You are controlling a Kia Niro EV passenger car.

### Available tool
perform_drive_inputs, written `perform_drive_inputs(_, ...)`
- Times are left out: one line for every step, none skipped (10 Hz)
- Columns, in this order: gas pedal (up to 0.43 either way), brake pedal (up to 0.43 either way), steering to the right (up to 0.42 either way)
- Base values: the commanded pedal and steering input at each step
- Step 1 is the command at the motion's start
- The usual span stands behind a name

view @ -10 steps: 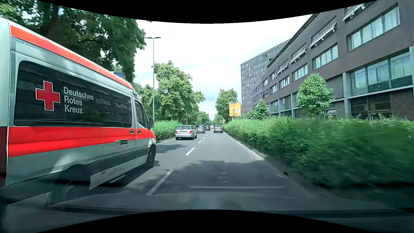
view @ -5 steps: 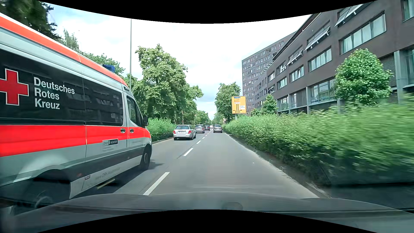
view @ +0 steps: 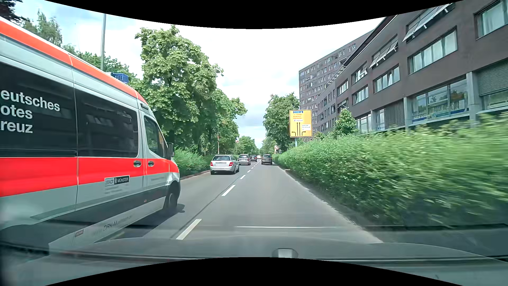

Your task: Follow the waypoints while adhering to traffic rules and regulations

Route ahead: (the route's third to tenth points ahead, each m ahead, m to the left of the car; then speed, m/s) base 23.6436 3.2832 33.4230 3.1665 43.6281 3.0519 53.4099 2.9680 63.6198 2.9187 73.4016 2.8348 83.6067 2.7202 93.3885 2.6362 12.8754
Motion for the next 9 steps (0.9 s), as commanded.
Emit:
perform_drive_inputs(0.130,0.018,-0.001)
perform_drive_inputs(0.130,0.018,-0.001)
perform_drive_inputs(0.130,0.018,-0.001)
perform_drive_inputs(0.130,0.018,-0.001)
perform_drive_inputs(0.130,0.018,-0.001)
perform_drive_inputs(0.130,0.018,-0.001)
perform_drive_inputs(0.130,0.018,-0.001)
perform_drive_inputs(0.130,0.018,-0.001)
perform_drive_inputs(0.130,0.018,-0.001)
